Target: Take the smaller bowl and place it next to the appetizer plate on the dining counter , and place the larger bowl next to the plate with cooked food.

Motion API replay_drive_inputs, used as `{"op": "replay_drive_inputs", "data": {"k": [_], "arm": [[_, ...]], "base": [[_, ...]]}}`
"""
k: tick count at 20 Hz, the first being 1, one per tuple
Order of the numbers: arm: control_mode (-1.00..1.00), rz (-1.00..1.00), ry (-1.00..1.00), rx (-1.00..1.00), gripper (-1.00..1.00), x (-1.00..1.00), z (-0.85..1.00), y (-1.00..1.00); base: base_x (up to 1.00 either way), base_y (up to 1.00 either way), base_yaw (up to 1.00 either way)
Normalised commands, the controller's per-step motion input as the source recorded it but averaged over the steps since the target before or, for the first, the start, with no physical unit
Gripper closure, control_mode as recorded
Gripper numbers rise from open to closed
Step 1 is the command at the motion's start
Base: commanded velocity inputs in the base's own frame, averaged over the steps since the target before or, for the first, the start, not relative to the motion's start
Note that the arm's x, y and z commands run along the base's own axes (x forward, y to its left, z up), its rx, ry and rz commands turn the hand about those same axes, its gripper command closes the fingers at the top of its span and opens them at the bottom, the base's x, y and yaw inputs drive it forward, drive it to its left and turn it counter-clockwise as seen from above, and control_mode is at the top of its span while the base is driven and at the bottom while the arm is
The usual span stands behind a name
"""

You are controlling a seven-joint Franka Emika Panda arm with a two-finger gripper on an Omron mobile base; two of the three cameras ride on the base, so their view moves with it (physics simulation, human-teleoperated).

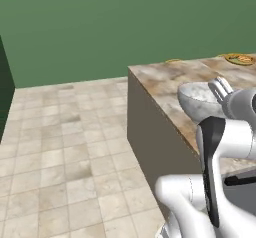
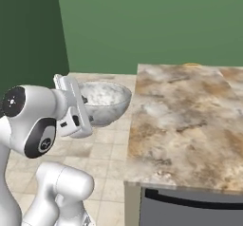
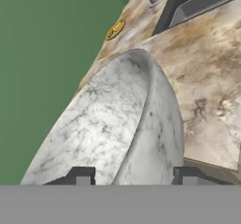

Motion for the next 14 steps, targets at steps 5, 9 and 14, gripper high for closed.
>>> {"op": "replay_drive_inputs", "data": {"k": [5,9,14], "arm": [[1.0,0.0,0.0,0.0,1.0,0.0,0.0,0.0],[1.0,0.0,0.0,0.0,1.0,0.0,0.0,0.0],[1.0,0.0,0.0,0.0,1.0,0.0,0.0,0.0]], "base": [[0.98,1.0,0.02],[0.78,1.0,-0.02],[-0.26,1.0,0.11]]}}
